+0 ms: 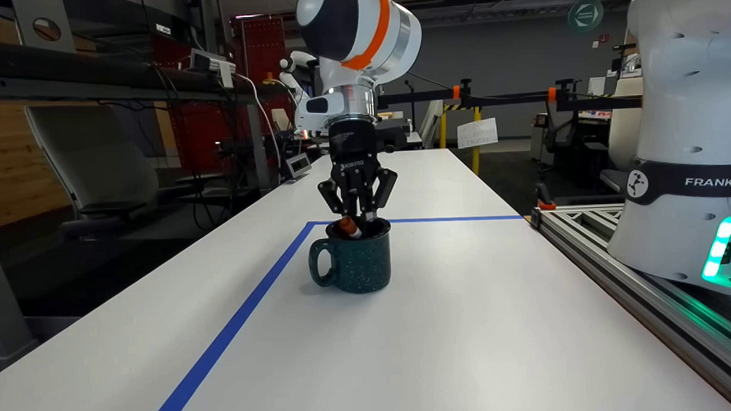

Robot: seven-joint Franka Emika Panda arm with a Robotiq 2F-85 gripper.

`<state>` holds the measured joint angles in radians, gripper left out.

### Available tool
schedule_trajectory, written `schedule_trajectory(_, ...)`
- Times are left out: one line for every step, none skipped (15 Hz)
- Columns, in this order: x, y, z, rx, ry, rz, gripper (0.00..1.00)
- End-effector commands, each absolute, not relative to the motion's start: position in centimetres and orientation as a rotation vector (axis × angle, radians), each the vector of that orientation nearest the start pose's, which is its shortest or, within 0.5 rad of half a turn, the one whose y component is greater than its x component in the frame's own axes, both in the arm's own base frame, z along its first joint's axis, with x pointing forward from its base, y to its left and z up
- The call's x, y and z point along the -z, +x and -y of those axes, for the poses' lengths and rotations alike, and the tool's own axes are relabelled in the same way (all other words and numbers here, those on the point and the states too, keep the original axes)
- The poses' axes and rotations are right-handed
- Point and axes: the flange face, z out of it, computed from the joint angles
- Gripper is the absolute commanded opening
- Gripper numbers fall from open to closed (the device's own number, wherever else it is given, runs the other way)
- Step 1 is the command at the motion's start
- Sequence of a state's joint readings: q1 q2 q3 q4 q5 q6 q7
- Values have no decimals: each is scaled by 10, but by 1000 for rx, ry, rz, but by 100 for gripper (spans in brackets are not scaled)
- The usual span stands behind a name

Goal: Remove the marker from the cup

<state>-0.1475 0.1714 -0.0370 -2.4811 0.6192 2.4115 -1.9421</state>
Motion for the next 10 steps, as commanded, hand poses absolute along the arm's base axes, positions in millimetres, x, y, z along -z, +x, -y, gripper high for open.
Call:
schedule_trajectory(-244,420,73,274,-2273,1618,5)
schedule_trajectory(-254,416,73,276,-2289,1614,5)
schedule_trajectory(-265,414,73,291,-2308,1621,5)
schedule_trajectory(-277,413,74,296,-2326,1622,5)
schedule_trajectory(-290,412,74,302,-2341,1630,5)
schedule_trajectory(-303,411,74,310,-2361,1639,5)
schedule_trajectory(-315,410,75,311,-2383,1642,5)
schedule_trajectory(-329,410,78,327,-2412,1660,5)
schedule_trajectory(-339,412,81,352,-2437,1669,5)
schedule_trajectory(-351,417,87,398,-2478,1668,5)
